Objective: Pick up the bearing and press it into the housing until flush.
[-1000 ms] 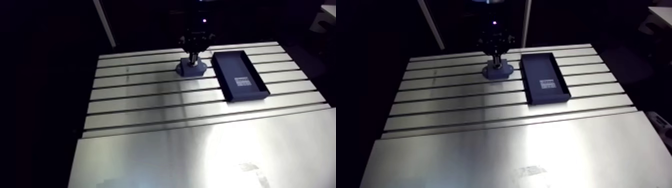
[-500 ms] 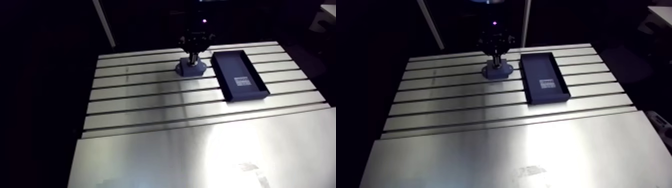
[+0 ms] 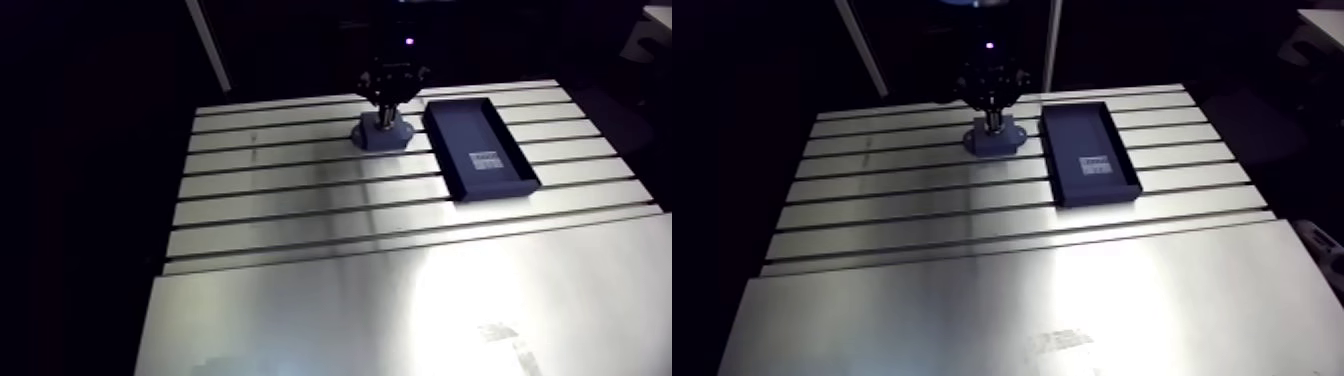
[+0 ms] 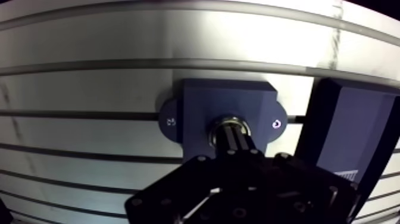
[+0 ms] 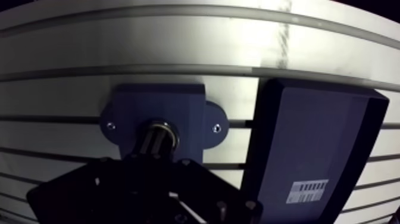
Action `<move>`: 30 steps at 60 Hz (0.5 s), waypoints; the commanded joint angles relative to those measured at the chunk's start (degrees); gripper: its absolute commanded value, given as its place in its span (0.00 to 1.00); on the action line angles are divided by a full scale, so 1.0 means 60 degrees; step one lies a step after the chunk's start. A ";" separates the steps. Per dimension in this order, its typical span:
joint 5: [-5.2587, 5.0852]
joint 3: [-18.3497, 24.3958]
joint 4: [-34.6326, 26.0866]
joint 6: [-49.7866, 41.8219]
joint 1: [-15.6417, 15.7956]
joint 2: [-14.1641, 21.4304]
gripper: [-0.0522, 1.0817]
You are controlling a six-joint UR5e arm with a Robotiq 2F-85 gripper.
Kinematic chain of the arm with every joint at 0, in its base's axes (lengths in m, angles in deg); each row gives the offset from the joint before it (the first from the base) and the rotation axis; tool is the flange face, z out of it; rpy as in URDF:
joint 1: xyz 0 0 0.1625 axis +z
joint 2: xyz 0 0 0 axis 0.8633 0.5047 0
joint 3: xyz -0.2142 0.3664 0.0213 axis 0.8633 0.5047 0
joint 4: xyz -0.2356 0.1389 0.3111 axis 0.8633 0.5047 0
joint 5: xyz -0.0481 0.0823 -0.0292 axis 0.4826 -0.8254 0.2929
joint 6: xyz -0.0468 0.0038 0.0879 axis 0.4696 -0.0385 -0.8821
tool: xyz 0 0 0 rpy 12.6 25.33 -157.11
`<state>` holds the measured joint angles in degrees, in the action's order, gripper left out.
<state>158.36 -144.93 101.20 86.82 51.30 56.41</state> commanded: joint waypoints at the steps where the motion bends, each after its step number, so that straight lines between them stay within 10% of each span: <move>1: -0.0008 0.0000 0.0045 0.0011 0.0005 -0.0015 1.00; 30: -0.0008 -0.0015 0.0045 0.0026 0.0005 -0.0017 1.00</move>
<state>158.31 -144.95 101.48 86.89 51.33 56.33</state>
